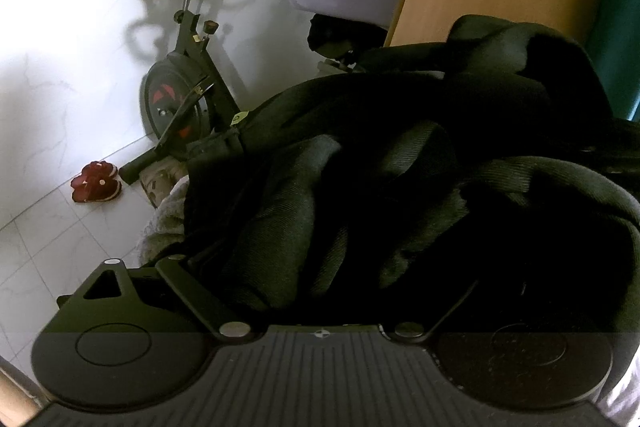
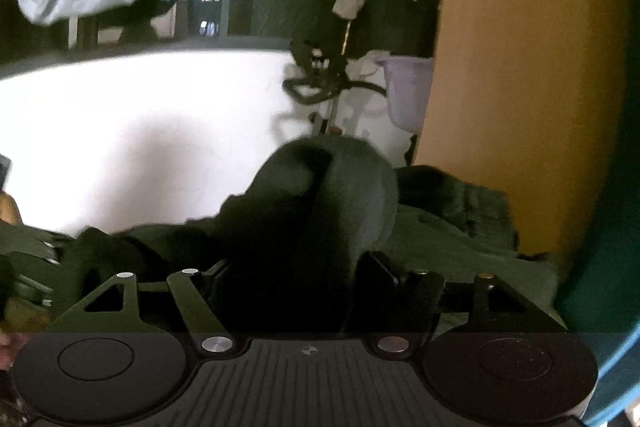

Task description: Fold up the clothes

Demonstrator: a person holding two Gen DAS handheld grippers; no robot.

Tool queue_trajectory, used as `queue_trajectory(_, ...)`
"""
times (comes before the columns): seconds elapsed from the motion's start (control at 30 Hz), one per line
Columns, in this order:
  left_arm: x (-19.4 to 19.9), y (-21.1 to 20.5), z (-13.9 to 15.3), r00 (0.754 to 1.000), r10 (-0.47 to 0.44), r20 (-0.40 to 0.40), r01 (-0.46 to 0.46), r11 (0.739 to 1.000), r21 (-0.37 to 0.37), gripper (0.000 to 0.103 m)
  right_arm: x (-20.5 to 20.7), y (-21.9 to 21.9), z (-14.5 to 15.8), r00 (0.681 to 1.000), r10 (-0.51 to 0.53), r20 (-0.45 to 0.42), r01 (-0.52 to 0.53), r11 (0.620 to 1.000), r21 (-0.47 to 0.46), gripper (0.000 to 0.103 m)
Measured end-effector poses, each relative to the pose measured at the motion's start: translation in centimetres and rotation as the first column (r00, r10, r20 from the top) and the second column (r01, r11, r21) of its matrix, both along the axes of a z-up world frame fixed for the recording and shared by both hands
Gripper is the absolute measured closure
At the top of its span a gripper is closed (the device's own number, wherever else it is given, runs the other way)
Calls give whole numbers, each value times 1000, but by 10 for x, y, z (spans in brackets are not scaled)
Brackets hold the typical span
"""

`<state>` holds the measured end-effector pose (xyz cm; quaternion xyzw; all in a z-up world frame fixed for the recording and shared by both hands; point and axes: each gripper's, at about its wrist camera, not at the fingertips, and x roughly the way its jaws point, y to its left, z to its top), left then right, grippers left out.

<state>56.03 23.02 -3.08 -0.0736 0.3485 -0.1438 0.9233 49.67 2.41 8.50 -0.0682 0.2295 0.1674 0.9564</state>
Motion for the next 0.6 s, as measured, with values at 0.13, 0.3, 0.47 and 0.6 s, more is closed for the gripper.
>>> queue_trajectory(0.13,0,0,0,1000,0,-3,0,1000,-4,8,-16,-36,19,997,-73,24,69,989,134,29)
queue_trajectory(0.3,2,0,-1,1000,7,-7,-7,1000,-7,7,-9,-94,22,974,-226,-15,218,918,333,26)
queue_trajectory(0.47,1,1,-1,1000,9,-13,-10,1000,-12,7,18,-134,-11,921,-372,-117,385,820,422,26)
queue_trajectory(0.6,0,3,0,1000,9,-17,-9,1000,-15,7,44,-145,-35,909,-369,-196,417,782,463,26)
